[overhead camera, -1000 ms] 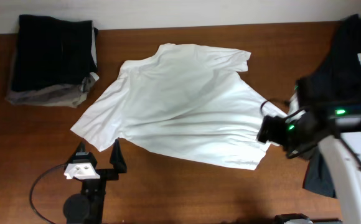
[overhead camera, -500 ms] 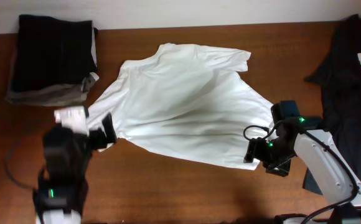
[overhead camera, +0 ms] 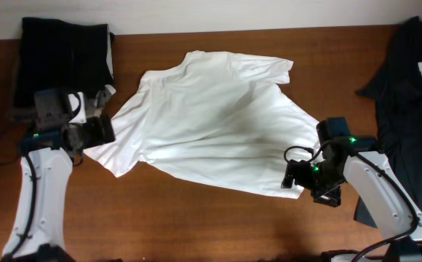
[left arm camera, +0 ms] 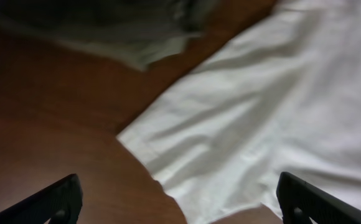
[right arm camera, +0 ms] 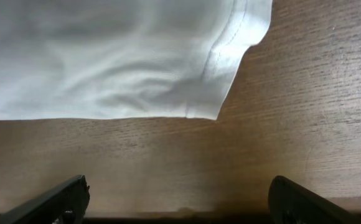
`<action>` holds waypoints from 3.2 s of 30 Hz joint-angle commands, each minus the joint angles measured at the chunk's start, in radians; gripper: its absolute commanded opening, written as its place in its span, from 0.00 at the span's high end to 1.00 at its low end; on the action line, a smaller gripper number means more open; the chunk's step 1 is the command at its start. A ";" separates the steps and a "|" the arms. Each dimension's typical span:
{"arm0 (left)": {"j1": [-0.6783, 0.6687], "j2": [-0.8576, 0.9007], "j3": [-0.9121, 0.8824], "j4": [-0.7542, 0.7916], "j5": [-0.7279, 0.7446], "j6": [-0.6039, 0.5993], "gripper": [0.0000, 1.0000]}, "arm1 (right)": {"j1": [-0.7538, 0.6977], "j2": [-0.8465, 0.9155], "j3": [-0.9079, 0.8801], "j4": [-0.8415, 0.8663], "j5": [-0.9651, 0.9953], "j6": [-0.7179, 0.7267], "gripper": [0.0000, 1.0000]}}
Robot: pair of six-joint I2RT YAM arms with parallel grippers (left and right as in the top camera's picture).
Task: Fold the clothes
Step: 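Grasp the T-shirt's left and right lower edges with both grippers, then lift the T-shirt with both grippers and stretch it sideways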
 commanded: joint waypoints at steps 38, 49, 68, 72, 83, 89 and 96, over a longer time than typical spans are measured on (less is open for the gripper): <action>0.131 0.537 0.021 0.166 -0.042 -0.081 0.54 | 0.006 -0.044 -0.038 -0.078 0.136 0.230 0.07; 0.131 0.537 0.021 0.148 -0.041 -0.081 0.66 | 0.006 -0.038 -0.190 0.220 0.019 0.207 0.11; 0.130 0.537 0.021 0.143 -0.037 -0.081 0.94 | 0.006 0.153 -0.192 0.377 0.037 0.238 0.96; 0.130 0.534 0.023 0.114 0.003 -0.082 0.99 | 0.005 0.125 -0.138 0.300 0.038 0.245 0.96; 0.049 -0.088 0.023 0.087 0.121 -0.081 1.00 | 0.005 -0.232 0.362 -0.089 0.050 0.186 0.96; -0.018 -0.452 0.033 0.086 0.161 -0.084 0.99 | 0.005 -0.290 0.654 -0.268 0.158 0.142 0.96; -0.018 -0.621 0.332 -0.036 0.188 -0.089 1.00 | 0.005 -0.290 1.106 -0.386 0.180 0.113 0.96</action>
